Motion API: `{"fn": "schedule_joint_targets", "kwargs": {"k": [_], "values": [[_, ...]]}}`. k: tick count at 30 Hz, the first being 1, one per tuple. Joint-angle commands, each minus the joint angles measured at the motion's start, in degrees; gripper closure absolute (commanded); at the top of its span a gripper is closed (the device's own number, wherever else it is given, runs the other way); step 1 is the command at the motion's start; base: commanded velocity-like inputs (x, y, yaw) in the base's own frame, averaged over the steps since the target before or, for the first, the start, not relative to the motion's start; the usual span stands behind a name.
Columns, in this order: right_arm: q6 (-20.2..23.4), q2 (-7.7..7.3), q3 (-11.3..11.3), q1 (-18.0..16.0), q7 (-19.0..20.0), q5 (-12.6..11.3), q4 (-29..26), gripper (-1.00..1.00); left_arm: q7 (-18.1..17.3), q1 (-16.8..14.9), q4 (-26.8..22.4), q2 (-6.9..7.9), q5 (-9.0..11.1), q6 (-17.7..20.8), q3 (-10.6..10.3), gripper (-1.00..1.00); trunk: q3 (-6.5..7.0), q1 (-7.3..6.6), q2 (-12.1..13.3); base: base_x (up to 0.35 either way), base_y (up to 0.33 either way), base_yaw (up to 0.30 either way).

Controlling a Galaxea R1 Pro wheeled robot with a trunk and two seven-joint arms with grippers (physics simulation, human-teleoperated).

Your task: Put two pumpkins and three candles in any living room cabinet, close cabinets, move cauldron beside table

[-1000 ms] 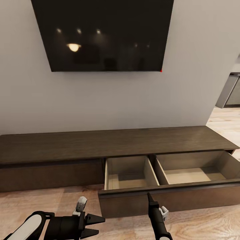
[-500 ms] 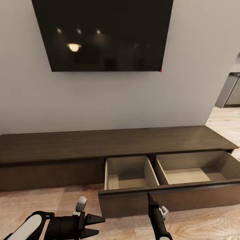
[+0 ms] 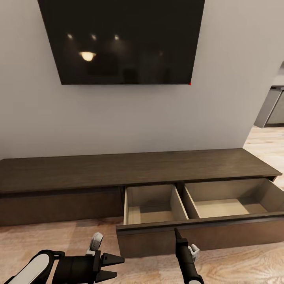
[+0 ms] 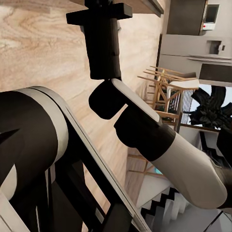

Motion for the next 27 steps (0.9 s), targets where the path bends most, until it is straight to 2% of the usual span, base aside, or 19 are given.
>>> {"fn": "schedule_joint_targets", "kwargs": {"k": [1, 16, 27], "values": [[-0.4, 0.06, 2.7, -0.1, 1.3, 0.7, -0.1, 1.0, -0.3, -0.1, 0.0, 0.04, -0.2, 0.0, -0.1, -1.0, -0.04, -0.02, 0.0, -0.005, 0.0, 0.0], [-0.4, 0.06, 2.7, -0.1, 1.3, 0.7, -0.1, 1.0, -0.3, -0.1, 0.1, 0.06, -0.2, 0.0, -0.1, -1.0, -0.04, -0.02, 0.0, -0.023, 0.0, 0.0], [-0.4, 0.06, 2.7, -0.1, 1.3, 0.7, -0.1, 1.0, -0.4, -0.1, 0.0, 0.82, -0.1, 0.0, 0.0, -1.0, -0.04, -0.02, 0.0, -0.032, 0.0, 0.0]]}}
